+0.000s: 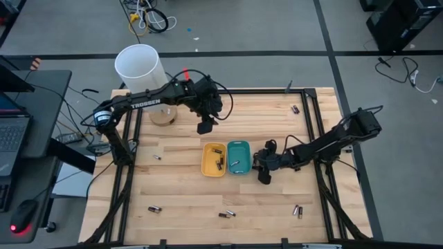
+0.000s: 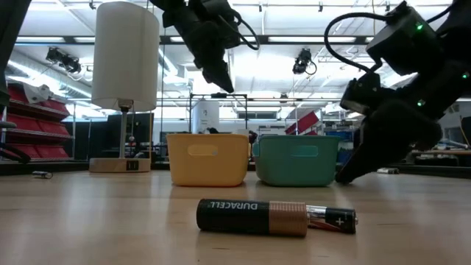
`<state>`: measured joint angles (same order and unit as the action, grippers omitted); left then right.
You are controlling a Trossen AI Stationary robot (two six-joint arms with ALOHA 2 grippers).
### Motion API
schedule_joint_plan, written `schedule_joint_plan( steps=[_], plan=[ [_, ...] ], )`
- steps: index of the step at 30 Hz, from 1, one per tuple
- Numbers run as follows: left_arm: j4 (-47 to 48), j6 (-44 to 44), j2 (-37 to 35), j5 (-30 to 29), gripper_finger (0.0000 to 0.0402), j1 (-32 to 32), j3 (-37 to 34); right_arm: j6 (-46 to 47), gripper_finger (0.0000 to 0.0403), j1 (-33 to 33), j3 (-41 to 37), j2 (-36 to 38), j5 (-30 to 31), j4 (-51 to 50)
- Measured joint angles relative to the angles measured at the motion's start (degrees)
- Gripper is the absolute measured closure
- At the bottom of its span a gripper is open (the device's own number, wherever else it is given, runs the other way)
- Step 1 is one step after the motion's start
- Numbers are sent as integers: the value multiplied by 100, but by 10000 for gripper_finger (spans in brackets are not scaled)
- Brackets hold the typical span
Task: Sort batteries
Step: Put the black battery into the yellow bin
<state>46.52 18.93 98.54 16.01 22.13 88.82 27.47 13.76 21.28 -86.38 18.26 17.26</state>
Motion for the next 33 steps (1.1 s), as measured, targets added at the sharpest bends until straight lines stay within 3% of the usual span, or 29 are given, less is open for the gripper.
schedule_joint_plan(
  steps=[4, 8, 13, 17, 26, 33],
  plan=[
    [-112, -159, 0, 562, 208, 2, 0, 446, 170, 2, -6, 598, -3, -665],
    [-151, -161, 0, 593, 208, 12, 0, 623, 173, 9, -4, 1340, -77, -1477],
    [-294, -161, 0, 573, 209, 119, 0, 556, 180, -51, 6, 2239, 100, -1560],
    [-503, -164, 0, 571, 208, 193, 0, 78, 172, -288, 316, 2493, 452, -1552],
    [-1064, -561, -14, 565, 208, 238, 0, -2175, 172, -996, 1832, 1142, -398, -1236],
    [-489, -757, -300, 251, 208, 253, 0, -2619, 171, -1421, 2515, 137, -1366, -912]
  ],
)
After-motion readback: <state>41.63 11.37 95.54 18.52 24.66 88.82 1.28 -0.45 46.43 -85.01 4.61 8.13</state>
